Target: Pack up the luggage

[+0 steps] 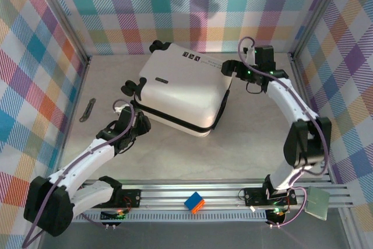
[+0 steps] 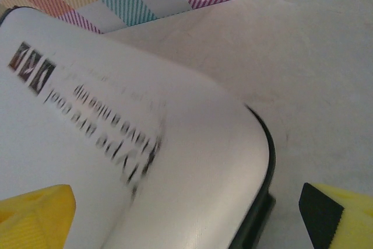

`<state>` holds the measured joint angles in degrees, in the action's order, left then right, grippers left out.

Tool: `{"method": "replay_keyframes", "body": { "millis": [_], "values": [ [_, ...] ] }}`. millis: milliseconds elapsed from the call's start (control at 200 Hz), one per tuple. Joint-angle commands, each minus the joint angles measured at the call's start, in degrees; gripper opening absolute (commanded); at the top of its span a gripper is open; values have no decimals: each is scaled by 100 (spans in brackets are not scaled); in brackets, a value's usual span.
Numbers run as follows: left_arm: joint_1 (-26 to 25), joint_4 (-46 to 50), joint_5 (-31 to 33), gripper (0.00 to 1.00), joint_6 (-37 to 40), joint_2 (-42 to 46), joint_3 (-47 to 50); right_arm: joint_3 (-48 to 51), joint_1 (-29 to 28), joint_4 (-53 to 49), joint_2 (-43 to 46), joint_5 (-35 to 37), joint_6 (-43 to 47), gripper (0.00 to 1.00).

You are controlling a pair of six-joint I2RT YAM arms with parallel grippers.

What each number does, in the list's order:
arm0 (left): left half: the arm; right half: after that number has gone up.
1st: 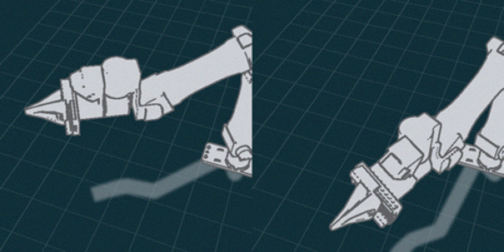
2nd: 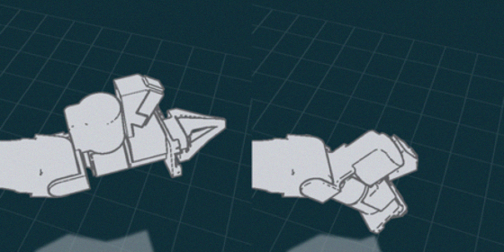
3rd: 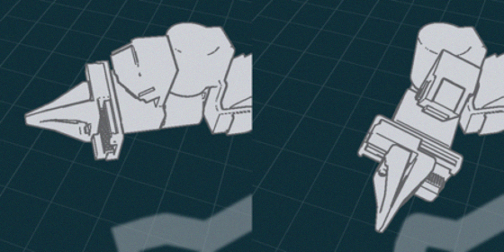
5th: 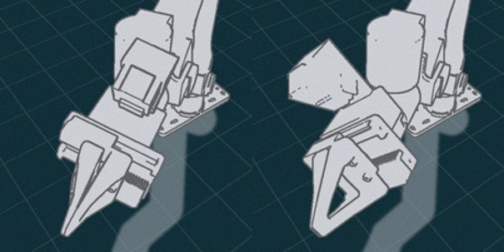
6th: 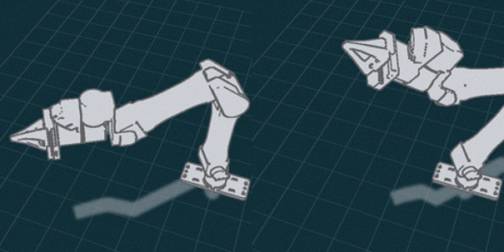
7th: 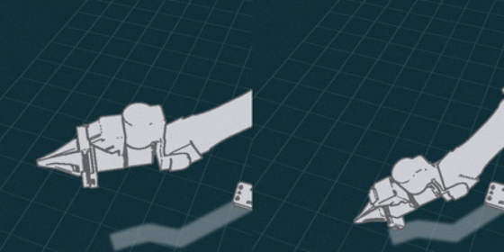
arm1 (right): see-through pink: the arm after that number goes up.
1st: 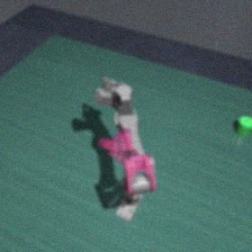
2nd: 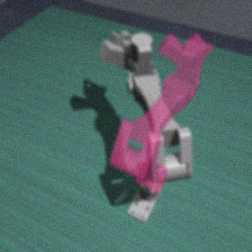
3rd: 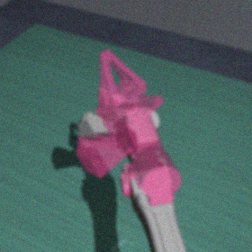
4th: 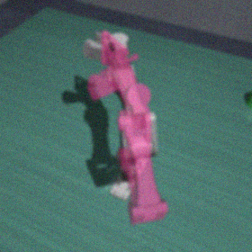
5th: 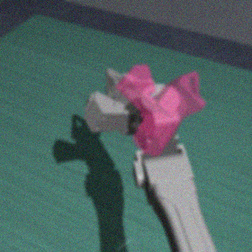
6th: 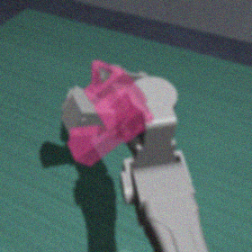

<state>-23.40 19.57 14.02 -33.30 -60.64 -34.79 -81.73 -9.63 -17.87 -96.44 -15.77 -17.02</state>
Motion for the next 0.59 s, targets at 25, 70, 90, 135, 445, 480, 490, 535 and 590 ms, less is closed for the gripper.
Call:
{"method": "replay_keyframes", "body": {
  "millis": [25, 70, 90, 135, 445, 480, 490, 535, 590],
  "values": [
    [236, -1095, -888, 67, -236, -502, 206, -656, 14, 286, -574, -378, 473, 99],
    [248, -1267, -959, 66, -264, -703, 200, -842, 22, 290, -785, -398, 571, 99],
    [248, -1344, -996, 65, -276, -787, 208, -906, 22, 307, -860, -408, 618, 99],
    [248, -1534, -1069, 65, -308, -941, 218, -1038, 22, 339, -1026, -497, 707, 99],
    [391, -1826, -594, 63, -231, -1662, -2, -1345, 22, 12, -1374, -1790, 1345, 97],
    [511, -1803, -504, 64, -192, -1736, -49, -1295, 30, -67, -1340, -1934, 1401, 95],
    [553, -1811, -505, 64, -181, -1755, -62, -1275, 29, -87, -1324, -1964, 1422, 95],
    [767, -1897, -608, 64, -118, -1850, -93, -1130, 26, -161, -1233, -2109, 1471, 93],
    [1018, -2027, -780, 64, -69, -2005, -150, -815, 23, -99, -1030, -2211, 1480, 91]
  ]
}}
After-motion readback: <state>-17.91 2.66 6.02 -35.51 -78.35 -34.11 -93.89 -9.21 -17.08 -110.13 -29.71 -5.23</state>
